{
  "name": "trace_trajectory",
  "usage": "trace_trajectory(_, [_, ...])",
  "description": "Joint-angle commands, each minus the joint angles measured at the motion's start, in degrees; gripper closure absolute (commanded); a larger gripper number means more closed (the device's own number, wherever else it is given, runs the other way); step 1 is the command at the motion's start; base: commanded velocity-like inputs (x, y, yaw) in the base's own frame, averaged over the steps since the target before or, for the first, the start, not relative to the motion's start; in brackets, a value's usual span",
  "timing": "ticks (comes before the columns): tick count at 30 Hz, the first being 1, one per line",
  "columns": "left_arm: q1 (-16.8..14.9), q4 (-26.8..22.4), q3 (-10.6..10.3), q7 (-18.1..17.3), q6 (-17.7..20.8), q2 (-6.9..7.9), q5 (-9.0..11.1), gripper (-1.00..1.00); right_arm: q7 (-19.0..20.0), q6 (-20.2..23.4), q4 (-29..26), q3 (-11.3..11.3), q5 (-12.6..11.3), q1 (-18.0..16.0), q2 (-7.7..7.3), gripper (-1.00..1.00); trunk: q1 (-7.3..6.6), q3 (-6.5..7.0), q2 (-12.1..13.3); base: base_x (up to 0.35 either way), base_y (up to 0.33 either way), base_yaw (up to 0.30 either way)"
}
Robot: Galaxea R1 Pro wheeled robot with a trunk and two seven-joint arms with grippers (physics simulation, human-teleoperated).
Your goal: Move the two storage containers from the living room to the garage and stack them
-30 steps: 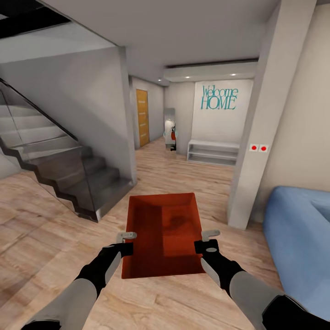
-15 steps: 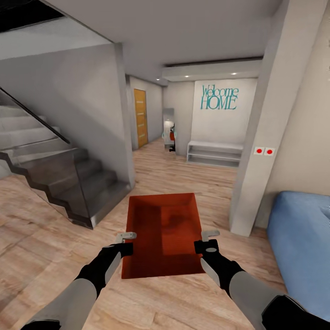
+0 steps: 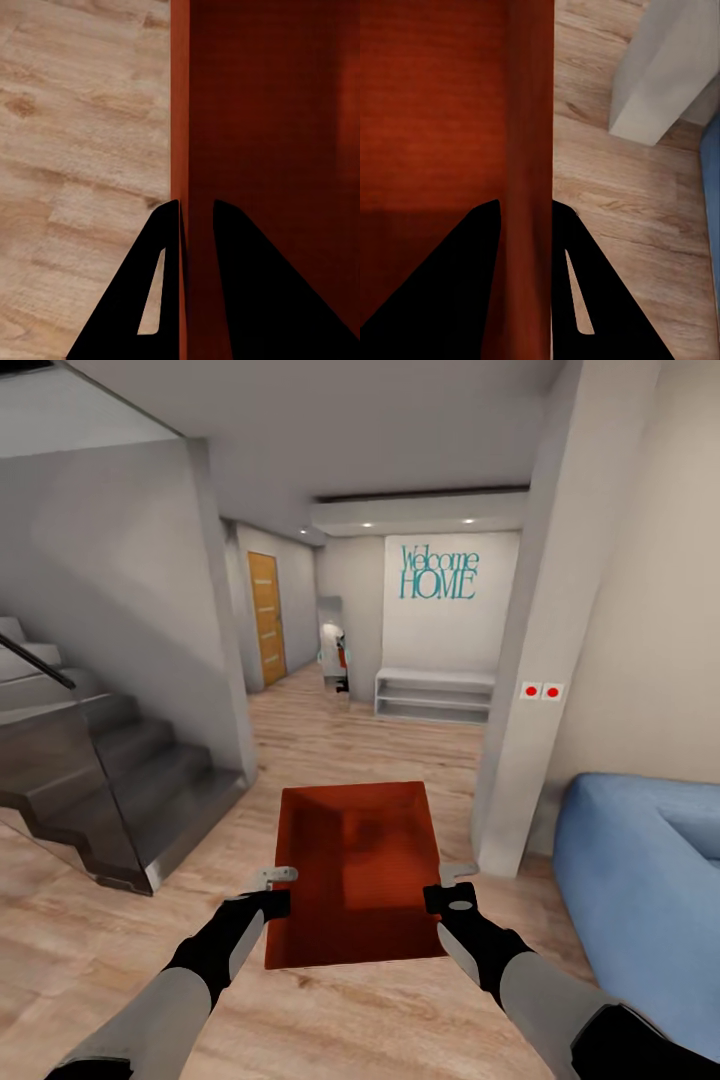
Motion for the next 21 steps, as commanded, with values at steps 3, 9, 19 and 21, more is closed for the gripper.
trace_trajectory(3, [0.05, 0.02, -0.74, 0.63, 0.29, 0.01, 0.92, 1.0, -0.41, 0.34, -0.26, -0.29, 0.35, -0.09, -0.03, 1.0, 0.05, -0.04, -0.06, 0.323, 0.0, -0.012])
trace_trajectory(9, [0.05, 0.02, -0.78, 0.63, 0.29, 0.01, 0.92, 1.0, -0.36, 0.36, -0.17, -0.24, 0.33, 0.0, 0.03, 1.0, 0.05, -0.04, -0.06, 0.323, 0.0, -0.001])
trace_trajectory(19, [0.05, 0.02, -0.78, 0.63, 0.29, 0.01, 0.83, 1.0, -0.36, 0.35, -0.17, -0.23, 0.33, 0.02, 0.06, 1.0, 0.05, -0.04, -0.06, 0.323, 0.0, 0.142])
trace_trajectory(21, [0.05, 0.02, -0.79, 0.63, 0.29, 0.01, 0.83, 1.0, -0.35, 0.31, -0.17, -0.23, 0.33, 0.02, 0.06, 1.0, 0.05, -0.04, -0.06, 0.323, 0.0, 0.024])
